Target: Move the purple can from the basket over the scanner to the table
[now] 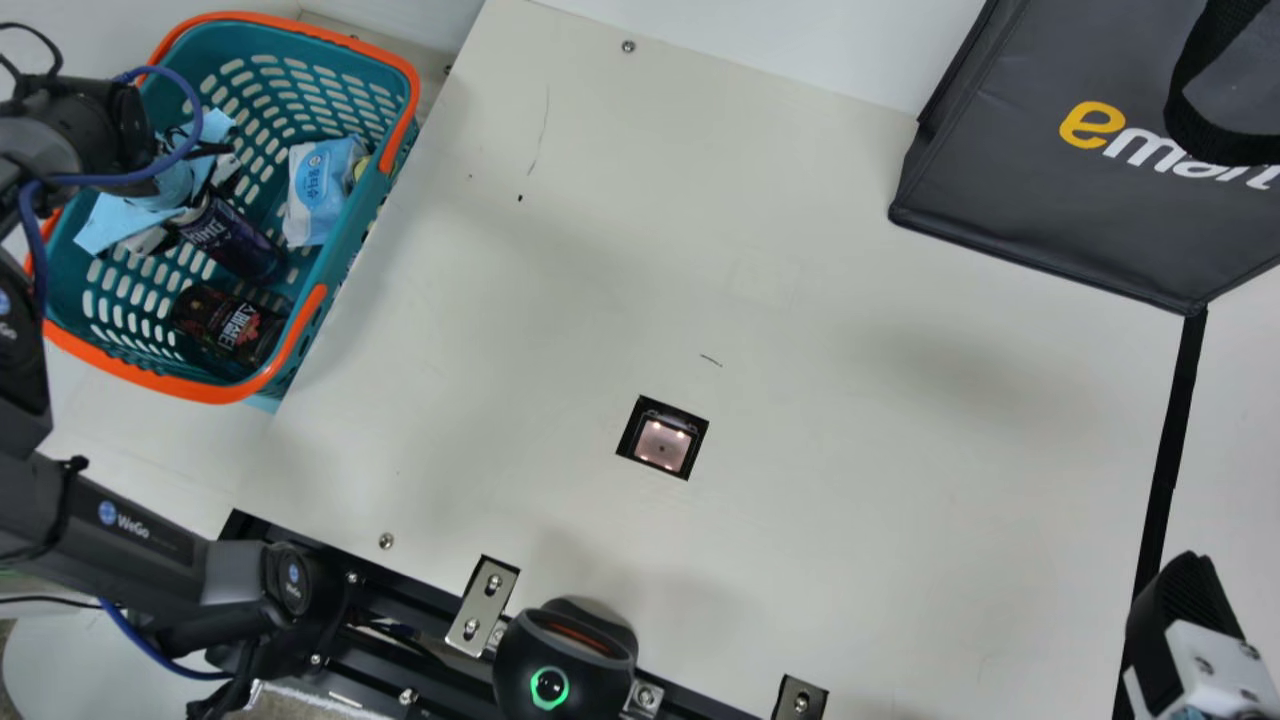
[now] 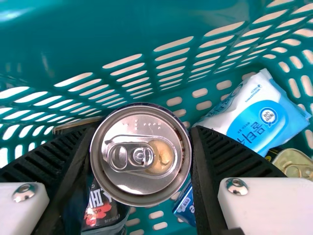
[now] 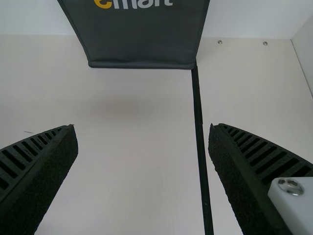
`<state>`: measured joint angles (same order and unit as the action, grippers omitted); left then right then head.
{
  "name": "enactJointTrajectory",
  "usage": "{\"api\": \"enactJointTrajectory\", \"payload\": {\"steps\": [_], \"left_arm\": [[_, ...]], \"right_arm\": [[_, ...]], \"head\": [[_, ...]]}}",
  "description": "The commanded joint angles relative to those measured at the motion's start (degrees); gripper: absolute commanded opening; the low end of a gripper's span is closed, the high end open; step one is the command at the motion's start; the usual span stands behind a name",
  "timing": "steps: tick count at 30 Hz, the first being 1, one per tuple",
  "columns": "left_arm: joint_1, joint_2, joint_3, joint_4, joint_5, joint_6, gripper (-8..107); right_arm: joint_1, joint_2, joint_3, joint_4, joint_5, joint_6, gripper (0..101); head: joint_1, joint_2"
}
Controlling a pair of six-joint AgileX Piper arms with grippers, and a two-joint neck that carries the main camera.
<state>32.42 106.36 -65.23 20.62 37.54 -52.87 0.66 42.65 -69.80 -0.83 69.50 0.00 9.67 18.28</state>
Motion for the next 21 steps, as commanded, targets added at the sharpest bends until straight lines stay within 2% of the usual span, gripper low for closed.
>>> {"api": "enactJointTrajectory", "payload": {"steps": [1,15,21], "left_arm": [[-0.5,-1.3,0.5,0.6,0.0,-0.2,-8],[-5.6,-13.6,5.4,8.2,-0.2,-2.9,-8],[-8.2,-19.2,6.4,8.8,1.4,-0.7,-8]], "right_arm": [[0.0,0.0,0.0,0.0,0.0,0.0,95],[0.0,0.0,0.0,0.0,0.0,0.0,95],[0.0,0.0,0.0,0.0,0.0,0.0,95]], "head": [[-1.7,0.1],[-1.7,0.1],[-1.7,0.1]]}}
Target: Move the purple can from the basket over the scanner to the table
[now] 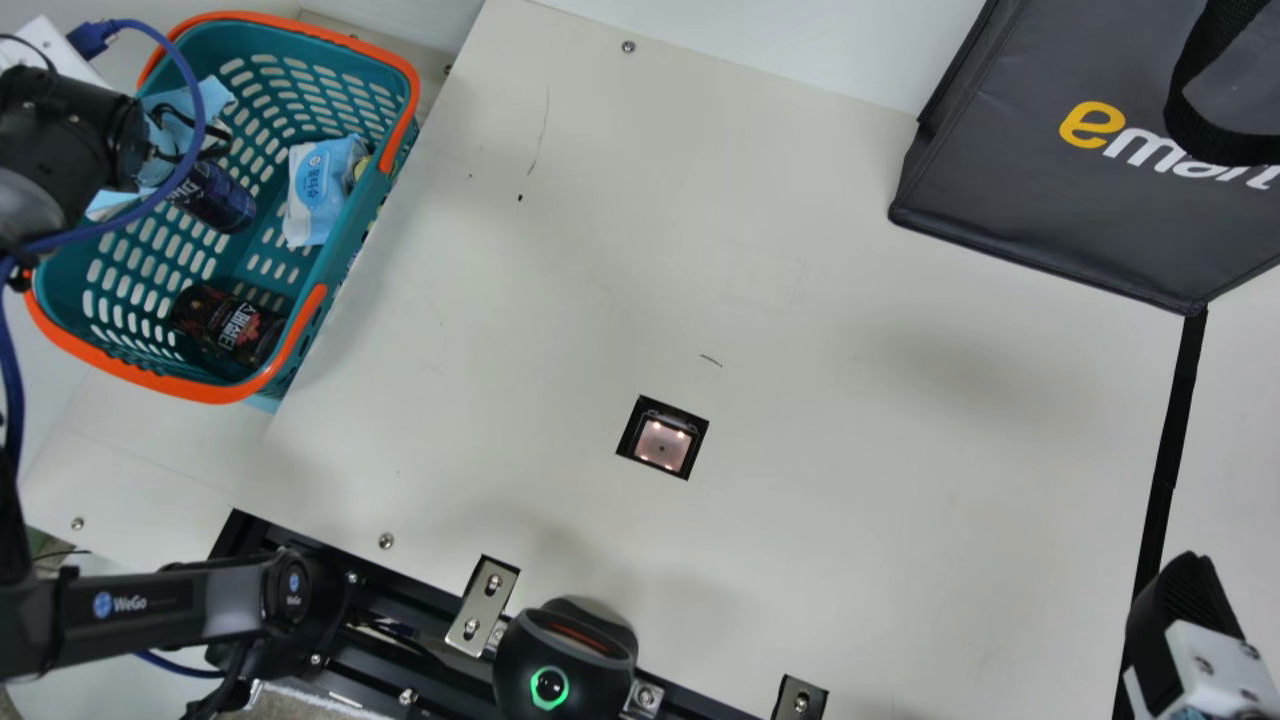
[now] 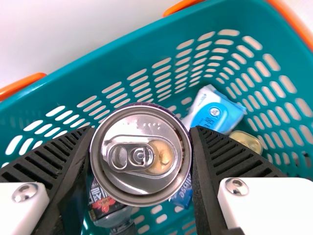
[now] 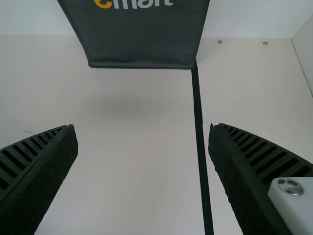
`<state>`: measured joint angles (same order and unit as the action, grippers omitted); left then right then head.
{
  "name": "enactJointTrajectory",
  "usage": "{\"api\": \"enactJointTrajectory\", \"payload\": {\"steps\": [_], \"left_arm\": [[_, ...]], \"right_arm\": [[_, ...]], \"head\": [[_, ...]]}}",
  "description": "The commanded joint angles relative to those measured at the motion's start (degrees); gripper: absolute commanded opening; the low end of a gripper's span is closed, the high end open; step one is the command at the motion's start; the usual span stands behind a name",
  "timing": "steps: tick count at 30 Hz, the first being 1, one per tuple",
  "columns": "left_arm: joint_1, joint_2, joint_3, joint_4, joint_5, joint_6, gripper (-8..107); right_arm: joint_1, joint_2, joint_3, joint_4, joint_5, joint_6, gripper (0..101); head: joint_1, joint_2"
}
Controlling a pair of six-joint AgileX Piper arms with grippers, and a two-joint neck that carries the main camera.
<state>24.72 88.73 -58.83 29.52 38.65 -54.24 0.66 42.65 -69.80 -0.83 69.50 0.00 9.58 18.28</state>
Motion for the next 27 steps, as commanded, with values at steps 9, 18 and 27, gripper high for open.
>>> {"api": "enactJointTrajectory", "payload": {"steps": [9,18,27], "left_arm": [[-4.0,-11.4,0.2,-3.0,3.6,8.4,-8],[-7.1,-19.4,-2.2,-6.7,7.1,15.3,-8],[-10.9,-23.3,-6.5,-10.8,12.0,20.8,-8]], "right_arm": [[0.0,0.0,0.0,0.0,0.0,0.0,95],[0.0,0.0,0.0,0.0,0.0,0.0,95],[0.0,0.0,0.0,0.0,0.1,0.0,95]], "head": [[-1.7,0.1],[-1.7,0.1],[-1.7,0.1]]}}
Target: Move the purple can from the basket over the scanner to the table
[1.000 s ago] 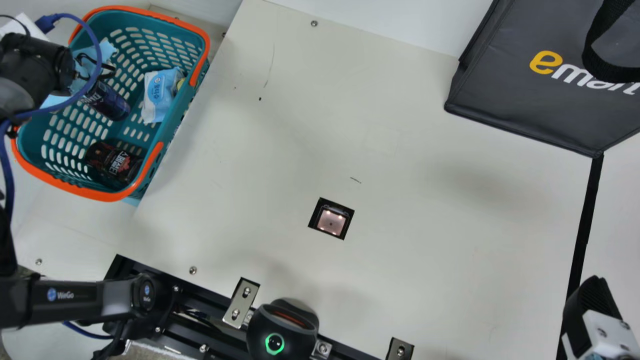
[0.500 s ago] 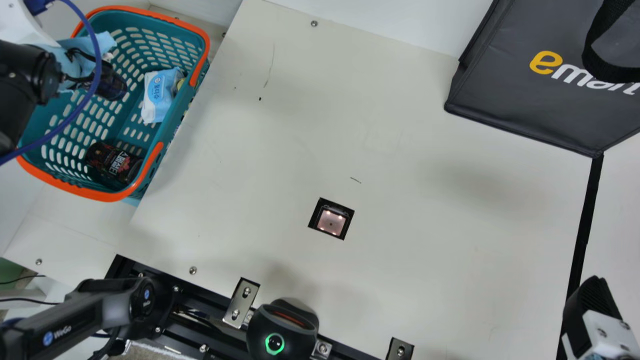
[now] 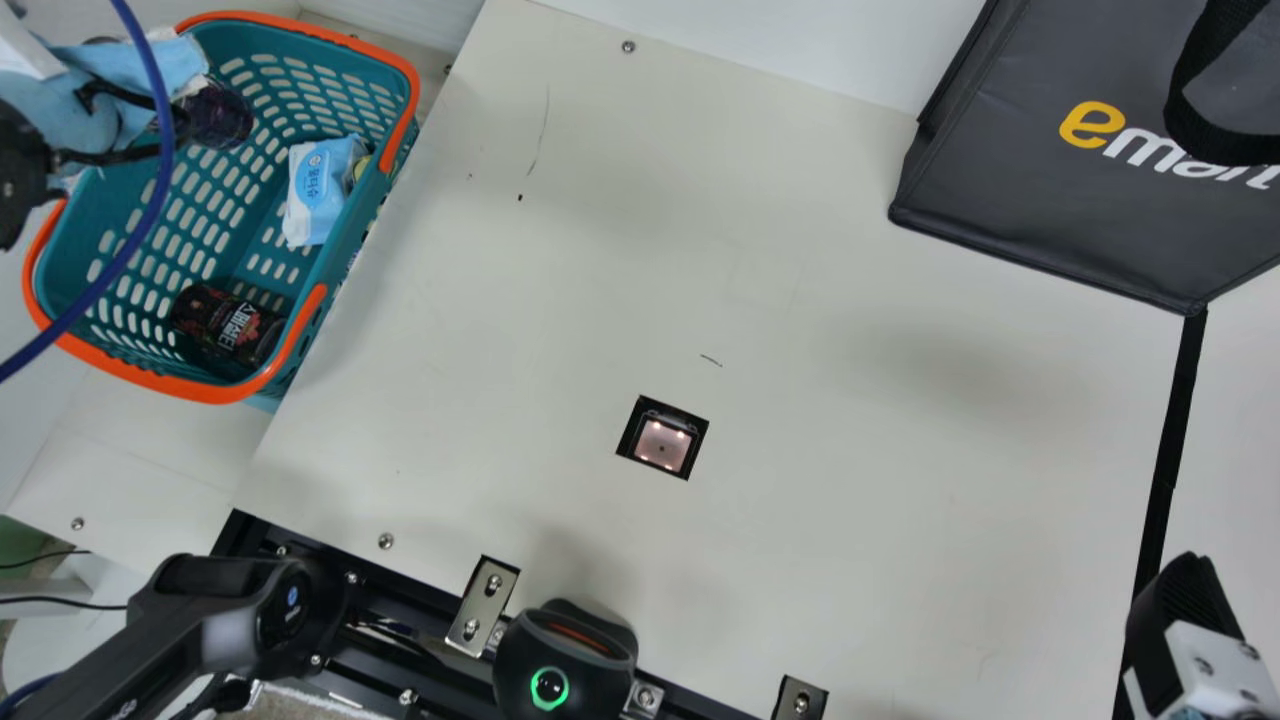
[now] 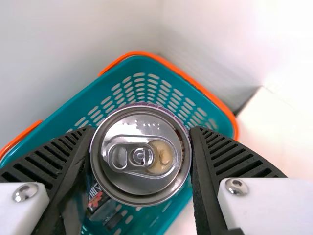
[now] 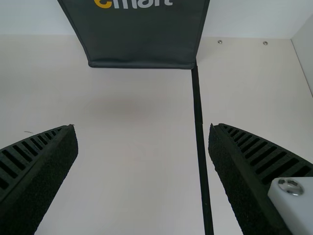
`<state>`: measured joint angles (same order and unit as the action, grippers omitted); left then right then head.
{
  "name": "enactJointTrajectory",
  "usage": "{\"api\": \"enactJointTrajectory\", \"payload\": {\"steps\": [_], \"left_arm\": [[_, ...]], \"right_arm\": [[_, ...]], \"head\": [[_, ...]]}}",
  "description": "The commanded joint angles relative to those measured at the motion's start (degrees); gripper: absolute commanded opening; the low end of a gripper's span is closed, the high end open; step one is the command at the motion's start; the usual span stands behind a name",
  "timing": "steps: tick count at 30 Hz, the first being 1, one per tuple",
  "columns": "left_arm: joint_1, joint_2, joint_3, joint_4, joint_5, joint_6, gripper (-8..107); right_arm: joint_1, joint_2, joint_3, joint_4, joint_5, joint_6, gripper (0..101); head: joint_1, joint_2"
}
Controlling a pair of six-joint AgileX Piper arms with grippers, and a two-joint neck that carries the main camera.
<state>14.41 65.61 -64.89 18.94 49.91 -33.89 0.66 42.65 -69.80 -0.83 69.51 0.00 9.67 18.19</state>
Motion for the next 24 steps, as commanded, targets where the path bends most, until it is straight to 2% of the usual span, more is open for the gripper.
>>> {"api": "enactJointTrajectory", "payload": {"steps": [1,24], "left_arm": [[-1.3,-0.5,-0.9,-0.5,1.4,0.9,-8],[-20.0,2.1,-10.7,-7.5,17.8,5.8,-8]], "right_arm": [[0.0,0.0,0.0,0.0,0.0,0.0,95],[0.0,0.0,0.0,0.0,0.0,0.0,95]], "head": [[-1.7,0.2],[-1.7,0.2]]}}
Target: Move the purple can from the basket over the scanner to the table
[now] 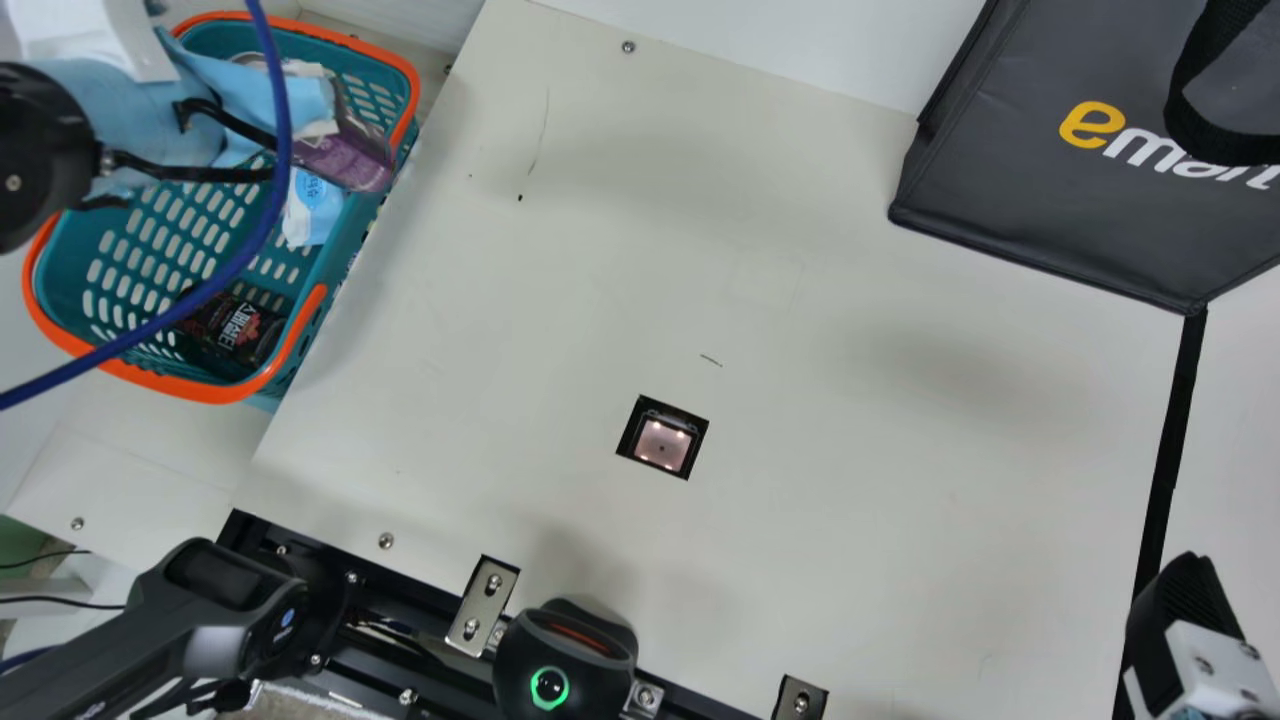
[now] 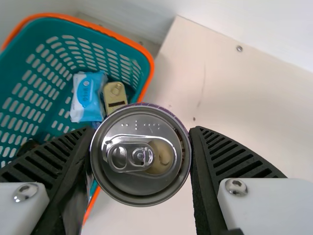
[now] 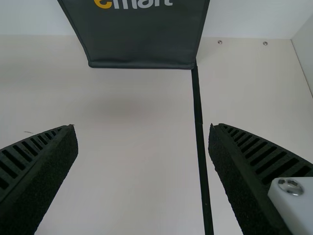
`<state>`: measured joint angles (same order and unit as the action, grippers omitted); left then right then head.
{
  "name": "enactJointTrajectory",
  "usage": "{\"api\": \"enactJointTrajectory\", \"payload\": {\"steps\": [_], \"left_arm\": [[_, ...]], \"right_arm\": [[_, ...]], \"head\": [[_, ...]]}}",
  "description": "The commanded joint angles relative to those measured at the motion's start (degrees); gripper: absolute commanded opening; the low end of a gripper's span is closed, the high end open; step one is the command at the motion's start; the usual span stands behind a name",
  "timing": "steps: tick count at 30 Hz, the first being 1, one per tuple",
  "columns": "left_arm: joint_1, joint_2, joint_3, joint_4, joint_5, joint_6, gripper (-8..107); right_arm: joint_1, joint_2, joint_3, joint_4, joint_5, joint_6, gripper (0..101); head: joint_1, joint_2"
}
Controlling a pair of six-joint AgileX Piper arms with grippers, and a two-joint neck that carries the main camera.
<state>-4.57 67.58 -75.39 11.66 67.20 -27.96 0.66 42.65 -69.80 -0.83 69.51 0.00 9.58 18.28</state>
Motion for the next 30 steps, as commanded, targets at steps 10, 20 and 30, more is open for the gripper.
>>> {"api": "enactJointTrajectory", "payload": {"steps": [10,20,30], "left_arm": [[-8.5,3.4,0.1,-1.5,2.7,-2.2,-8],[-17.3,6.0,2.6,-1.2,2.7,-7.8,-8],[-27.3,8.4,3.9,-0.3,2.7,-15.4,-8]], "right_arm": [[0.0,0.0,0.0,0.0,0.0,0.0,95],[0.0,0.0,0.0,0.0,0.0,0.0,95],[0.0,0.0,0.0,0.0,0.0,0.0,95]], "head": [[-1.7,0.1],[-1.7,0.1],[-1.7,0.1]]}}
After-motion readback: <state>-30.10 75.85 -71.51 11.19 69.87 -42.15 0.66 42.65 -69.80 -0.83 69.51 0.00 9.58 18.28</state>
